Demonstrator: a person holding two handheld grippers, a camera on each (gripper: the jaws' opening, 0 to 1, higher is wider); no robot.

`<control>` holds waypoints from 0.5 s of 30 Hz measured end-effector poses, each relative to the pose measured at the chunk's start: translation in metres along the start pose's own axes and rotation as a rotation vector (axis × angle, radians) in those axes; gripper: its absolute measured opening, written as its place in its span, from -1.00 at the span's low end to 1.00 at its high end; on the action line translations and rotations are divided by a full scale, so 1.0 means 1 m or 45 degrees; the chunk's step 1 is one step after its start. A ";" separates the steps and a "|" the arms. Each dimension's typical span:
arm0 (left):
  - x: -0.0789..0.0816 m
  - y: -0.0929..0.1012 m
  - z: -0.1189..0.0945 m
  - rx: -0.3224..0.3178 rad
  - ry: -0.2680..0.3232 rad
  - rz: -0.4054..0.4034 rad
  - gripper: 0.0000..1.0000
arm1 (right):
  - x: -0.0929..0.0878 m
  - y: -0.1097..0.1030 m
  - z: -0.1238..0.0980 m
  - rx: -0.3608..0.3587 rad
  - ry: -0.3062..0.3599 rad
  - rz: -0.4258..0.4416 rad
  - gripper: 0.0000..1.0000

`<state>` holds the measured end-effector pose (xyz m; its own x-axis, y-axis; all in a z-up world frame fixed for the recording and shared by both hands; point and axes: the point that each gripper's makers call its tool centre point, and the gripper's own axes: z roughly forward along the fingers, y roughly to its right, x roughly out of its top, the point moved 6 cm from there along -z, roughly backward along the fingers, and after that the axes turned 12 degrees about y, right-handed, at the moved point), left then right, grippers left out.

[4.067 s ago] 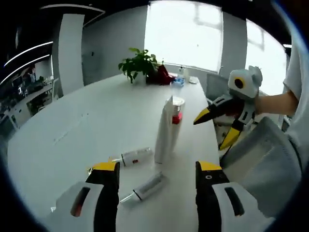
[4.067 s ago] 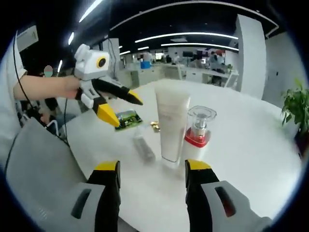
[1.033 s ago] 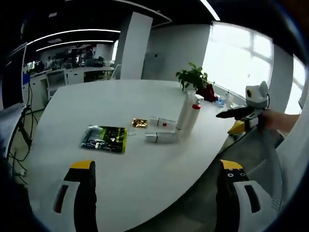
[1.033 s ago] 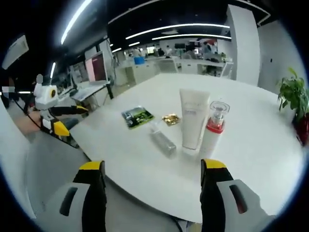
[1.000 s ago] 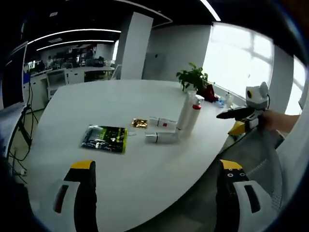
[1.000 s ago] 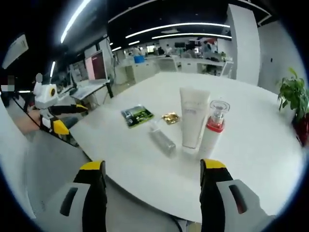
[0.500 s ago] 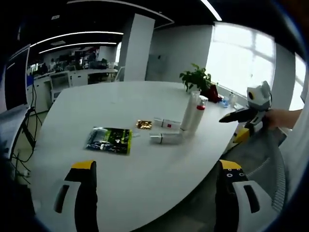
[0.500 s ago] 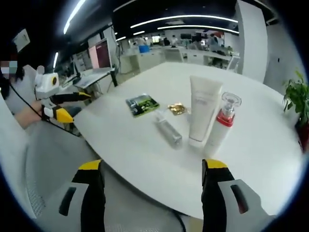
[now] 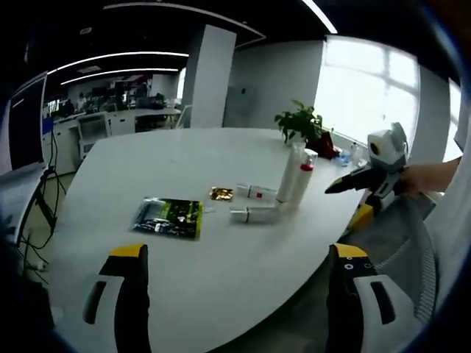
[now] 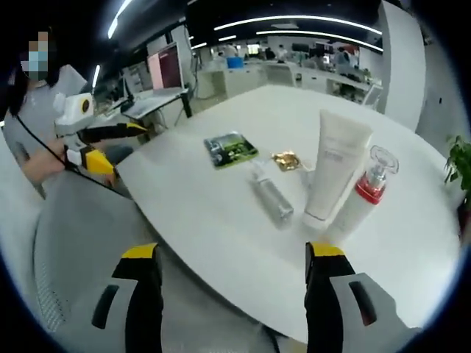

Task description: Arrange the skincare products in the storage area until every visible bottle or jar stands upright without overlapping.

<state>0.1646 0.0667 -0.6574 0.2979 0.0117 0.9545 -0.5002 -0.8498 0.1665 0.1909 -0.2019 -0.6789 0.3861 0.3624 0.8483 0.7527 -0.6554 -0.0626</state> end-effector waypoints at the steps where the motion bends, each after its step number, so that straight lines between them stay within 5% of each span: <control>1: 0.000 0.000 0.000 0.002 0.002 0.000 0.88 | 0.002 0.000 0.004 0.008 -0.007 -0.011 0.57; 15: -0.001 -0.005 -0.002 0.005 0.012 -0.007 0.87 | 0.023 0.007 0.062 0.077 -0.110 -0.187 0.38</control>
<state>0.1651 0.0721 -0.6592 0.2928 0.0211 0.9559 -0.4957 -0.8516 0.1706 0.2382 -0.1574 -0.6922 0.3122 0.5084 0.8025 0.8340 -0.5513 0.0248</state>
